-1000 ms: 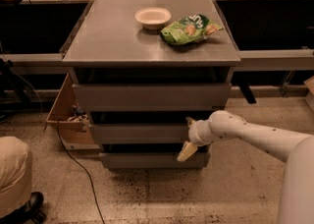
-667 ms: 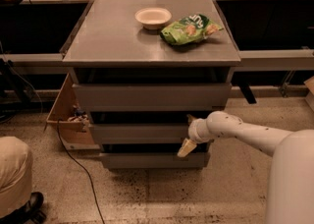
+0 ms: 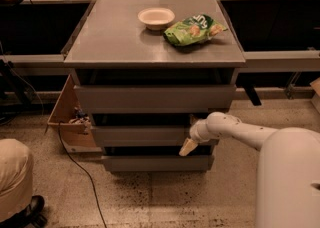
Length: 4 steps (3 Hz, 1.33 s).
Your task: Open middle drawer
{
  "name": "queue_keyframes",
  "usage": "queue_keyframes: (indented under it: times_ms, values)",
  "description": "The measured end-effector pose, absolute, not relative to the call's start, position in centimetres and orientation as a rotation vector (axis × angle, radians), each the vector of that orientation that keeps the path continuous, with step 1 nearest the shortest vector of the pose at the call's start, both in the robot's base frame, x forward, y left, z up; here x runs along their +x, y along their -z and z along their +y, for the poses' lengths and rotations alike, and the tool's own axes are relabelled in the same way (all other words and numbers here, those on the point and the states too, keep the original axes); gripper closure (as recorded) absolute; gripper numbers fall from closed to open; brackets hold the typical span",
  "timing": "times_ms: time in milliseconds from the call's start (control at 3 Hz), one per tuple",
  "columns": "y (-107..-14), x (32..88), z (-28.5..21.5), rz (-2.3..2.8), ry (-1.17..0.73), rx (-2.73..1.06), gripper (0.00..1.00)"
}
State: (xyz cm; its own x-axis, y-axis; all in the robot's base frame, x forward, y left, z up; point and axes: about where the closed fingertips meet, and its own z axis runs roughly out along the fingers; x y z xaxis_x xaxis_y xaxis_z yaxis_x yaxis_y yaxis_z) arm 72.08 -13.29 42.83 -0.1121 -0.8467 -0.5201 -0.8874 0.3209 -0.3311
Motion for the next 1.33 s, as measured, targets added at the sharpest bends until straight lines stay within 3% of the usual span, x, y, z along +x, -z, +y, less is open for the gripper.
queue_keyframes:
  times_ms: [667,1000,1333]
  values:
    - [-41.8,72.0,-13.7,1.981,-0.12,-1.549,0.41]
    - [-42.6,70.4,-14.5,1.995,-0.142,-1.54,0.4]
    - [-43.6,68.3,-15.4,2.004,-0.153,-1.541,0.19]
